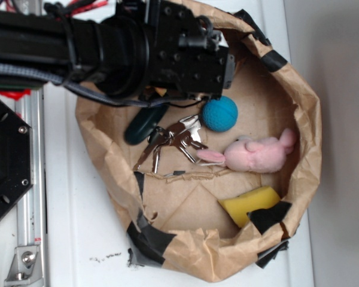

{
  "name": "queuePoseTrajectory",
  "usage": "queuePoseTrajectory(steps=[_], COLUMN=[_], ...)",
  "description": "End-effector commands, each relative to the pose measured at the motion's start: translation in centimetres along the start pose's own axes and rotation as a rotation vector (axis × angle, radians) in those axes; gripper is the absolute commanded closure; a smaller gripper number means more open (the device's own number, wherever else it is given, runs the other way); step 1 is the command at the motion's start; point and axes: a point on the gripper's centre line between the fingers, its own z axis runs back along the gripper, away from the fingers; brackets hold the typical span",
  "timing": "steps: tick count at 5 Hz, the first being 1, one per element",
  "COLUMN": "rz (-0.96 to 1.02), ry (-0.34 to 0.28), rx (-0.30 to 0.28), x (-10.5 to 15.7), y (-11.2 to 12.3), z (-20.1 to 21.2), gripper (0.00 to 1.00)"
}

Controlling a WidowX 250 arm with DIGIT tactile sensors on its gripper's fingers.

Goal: Grab the yellow cloth.

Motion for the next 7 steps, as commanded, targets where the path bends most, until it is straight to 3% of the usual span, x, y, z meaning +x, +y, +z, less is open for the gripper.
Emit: queuePoseTrajectory(steps=[1, 2, 3, 4, 5, 6, 7], rz=[-0.308, -0.539, -0.780, -1.003, -1.239, -1.388, -1.368], ry=[-0.079, -0.090, -0.046, -0.010, -0.063, -0.093, -0.101], rx=[-0.149, -0.256, -0.359, -0.533, -0.606, -0.689, -0.664], x=[0.3, 0.1, -2.3, -5.5, -6.1, -4.7, -3.5], y=[0.8, 0.2, -0.1, 0.8, 1.6, 1.9, 1.8], z=[3.7, 7.6, 12.2, 16.7, 17.9, 17.4, 16.2], gripper=[1.00, 1.00, 1.00, 1.00, 1.00, 1.00, 1.00])
